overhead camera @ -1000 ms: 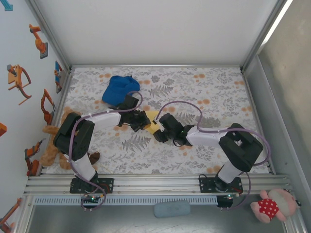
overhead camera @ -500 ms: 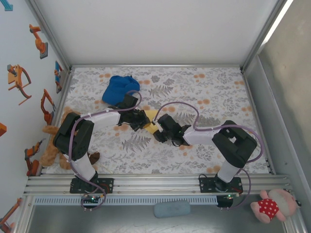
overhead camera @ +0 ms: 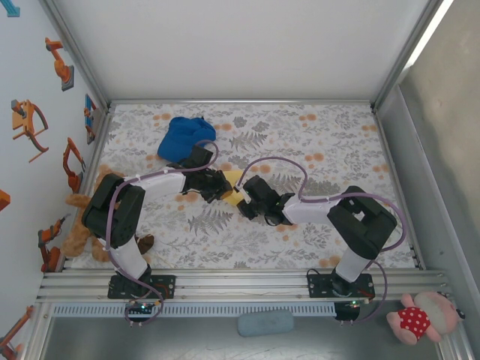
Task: Fold a paper plane with a square sheet of paper (pick it up from the middle)
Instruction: Fourth fold the wing at the center of the table.
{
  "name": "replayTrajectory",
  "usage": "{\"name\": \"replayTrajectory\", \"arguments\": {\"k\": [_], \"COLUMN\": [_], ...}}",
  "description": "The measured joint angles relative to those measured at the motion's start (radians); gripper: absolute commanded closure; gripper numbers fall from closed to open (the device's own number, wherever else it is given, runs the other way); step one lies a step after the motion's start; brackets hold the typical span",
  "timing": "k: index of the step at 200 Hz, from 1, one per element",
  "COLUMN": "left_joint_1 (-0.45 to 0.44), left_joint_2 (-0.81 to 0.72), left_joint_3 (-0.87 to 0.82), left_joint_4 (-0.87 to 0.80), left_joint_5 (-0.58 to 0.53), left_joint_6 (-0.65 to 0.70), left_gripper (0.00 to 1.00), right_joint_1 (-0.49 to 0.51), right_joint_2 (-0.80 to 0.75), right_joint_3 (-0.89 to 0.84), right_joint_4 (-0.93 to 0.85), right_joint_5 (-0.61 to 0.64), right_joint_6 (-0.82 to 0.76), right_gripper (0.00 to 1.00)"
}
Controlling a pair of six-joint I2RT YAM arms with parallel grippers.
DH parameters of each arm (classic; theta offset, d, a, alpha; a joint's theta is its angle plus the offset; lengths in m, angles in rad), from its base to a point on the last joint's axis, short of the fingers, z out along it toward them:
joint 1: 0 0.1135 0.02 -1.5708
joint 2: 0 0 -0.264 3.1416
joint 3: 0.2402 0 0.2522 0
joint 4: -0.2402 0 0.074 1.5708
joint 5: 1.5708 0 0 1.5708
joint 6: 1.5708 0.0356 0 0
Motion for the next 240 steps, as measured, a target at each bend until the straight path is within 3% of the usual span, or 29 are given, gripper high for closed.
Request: {"name": "replayTrajectory", "arguments": {"k": [45, 112, 186, 240], "left_joint_1": [0.02, 0.102, 0.099, 0.063], "left_joint_2": [-0.035, -0.211, -0.281, -0.238], "left_joint_3": [-0.002, -0.114, -0.339, -0.381], "left_joint_4": [-0.008, 0.013, 0.258, 0.426], "left_joint_5": [-0.002, -0.06, -0.079, -0.079], "left_joint_6": [-0.006, -0.008, -0.058, -0.064], "left_gripper": [0.7, 0.54, 0.51, 0.51], "right_joint_1": [0.0, 0.0, -0.058, -0.097], "right_joint_2": [0.0, 0.0, 0.0, 0.022], "right_joint_3": [-0.007, -0.03, -0.058, -0.053], "right_joint_4": [0.021, 0.07, 0.138, 0.153], "right_joint_5": [-0.003, -0.054, -0.207, -0.347], "right_joint_6": [0.002, 0.014, 0.087, 0.138], "right_gripper": [0.85, 0.93, 0.98, 1.0]}}
